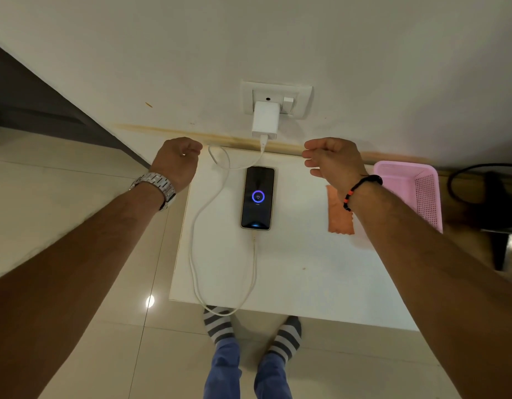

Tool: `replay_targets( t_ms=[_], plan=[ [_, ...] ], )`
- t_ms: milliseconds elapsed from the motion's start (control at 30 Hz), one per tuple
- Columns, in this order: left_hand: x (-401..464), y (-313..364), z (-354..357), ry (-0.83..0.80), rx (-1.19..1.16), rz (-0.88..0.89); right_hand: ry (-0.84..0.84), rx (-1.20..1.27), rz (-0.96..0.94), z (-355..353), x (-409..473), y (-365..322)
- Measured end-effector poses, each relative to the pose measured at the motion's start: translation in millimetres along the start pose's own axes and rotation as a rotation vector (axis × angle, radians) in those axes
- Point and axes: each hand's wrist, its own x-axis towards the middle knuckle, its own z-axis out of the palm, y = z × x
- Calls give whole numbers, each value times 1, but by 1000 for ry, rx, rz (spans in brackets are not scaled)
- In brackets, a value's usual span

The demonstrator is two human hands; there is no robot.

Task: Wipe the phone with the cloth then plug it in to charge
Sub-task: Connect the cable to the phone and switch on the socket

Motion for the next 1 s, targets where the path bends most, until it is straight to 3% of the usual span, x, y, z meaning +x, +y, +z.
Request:
replay_targets(
  t_ms=[600,1000],
  plan=[
    [-4,-8,5,-20,26,-25,-3,24,4,0,5,8],
    [-16,-43,39,-73,114,-141,-72,-24,12,18,18,27]
  ],
)
